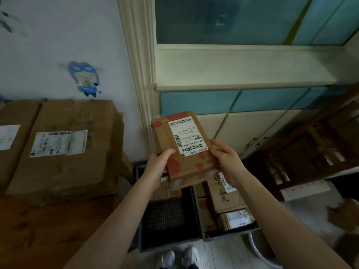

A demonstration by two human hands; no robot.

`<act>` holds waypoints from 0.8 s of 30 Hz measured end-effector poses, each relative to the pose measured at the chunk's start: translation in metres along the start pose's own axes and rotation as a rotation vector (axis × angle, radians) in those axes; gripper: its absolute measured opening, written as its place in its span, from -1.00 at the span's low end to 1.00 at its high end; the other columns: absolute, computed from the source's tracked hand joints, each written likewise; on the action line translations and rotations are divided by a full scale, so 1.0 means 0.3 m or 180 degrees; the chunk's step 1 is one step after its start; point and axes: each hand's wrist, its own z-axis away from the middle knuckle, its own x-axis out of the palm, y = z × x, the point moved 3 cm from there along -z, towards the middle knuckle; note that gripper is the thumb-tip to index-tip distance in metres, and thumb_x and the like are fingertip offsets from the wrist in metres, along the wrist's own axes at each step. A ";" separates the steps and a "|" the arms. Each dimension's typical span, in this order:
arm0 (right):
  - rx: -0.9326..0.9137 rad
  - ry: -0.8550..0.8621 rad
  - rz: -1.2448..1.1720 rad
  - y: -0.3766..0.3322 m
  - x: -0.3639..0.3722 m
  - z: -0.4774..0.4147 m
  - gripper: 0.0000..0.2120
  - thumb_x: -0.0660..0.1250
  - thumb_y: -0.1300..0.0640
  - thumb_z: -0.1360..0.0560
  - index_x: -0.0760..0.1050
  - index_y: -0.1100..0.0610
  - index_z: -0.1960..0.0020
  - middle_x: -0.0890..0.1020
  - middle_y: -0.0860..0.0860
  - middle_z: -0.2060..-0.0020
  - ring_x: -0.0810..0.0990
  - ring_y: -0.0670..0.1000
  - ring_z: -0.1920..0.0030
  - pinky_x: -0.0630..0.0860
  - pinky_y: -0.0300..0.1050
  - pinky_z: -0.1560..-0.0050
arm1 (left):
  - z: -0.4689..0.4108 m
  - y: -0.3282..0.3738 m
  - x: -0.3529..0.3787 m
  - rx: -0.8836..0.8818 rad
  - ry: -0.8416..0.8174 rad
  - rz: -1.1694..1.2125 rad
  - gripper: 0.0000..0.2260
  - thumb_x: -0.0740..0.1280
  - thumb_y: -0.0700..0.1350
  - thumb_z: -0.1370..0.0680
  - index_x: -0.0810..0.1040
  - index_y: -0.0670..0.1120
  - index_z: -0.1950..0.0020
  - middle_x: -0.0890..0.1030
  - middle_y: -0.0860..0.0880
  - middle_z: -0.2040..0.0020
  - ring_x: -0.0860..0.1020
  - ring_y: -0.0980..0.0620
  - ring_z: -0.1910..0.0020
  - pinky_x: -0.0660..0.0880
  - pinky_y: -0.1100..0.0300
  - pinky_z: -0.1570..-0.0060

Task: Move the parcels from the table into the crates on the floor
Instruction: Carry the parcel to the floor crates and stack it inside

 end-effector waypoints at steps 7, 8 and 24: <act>0.0309 0.0007 -0.0049 0.152 -0.060 -0.162 -0.66 0.30 0.17 -0.55 0.45 0.19 -0.31 0.64 0.08 -0.08 0.63 0.02 -0.02 0.54 -0.14 0.04 | -0.122 -0.088 0.075 -0.0164 0.0306 0.0104 -0.72 0.37 -0.08 -0.50 0.52 -0.16 -0.16 0.62 -0.10 -0.03 0.60 -0.04 0.03 0.53 0.16 0.12; 0.0322 -0.0018 -0.0054 0.166 -0.072 -0.180 -0.70 0.31 0.19 -0.54 0.47 0.18 -0.27 0.65 0.07 -0.04 0.63 0.01 0.01 0.54 -0.13 0.05 | -0.139 -0.103 0.089 -0.0183 0.0335 0.0099 -0.73 0.37 -0.07 -0.50 0.52 -0.16 -0.14 0.62 -0.10 -0.02 0.60 -0.03 0.04 0.53 0.17 0.16; 0.1068 -0.0094 0.0049 0.650 -0.214 -0.495 -0.69 0.34 0.14 -0.52 0.45 0.16 -0.24 0.64 0.05 0.01 0.63 0.05 0.00 0.54 -0.10 0.15 | -0.450 -0.533 0.215 -0.0675 0.0564 0.0312 -0.87 0.38 -0.07 -0.51 0.50 0.01 -0.03 0.58 -0.02 -0.12 0.54 -0.04 -0.14 0.45 0.00 -0.25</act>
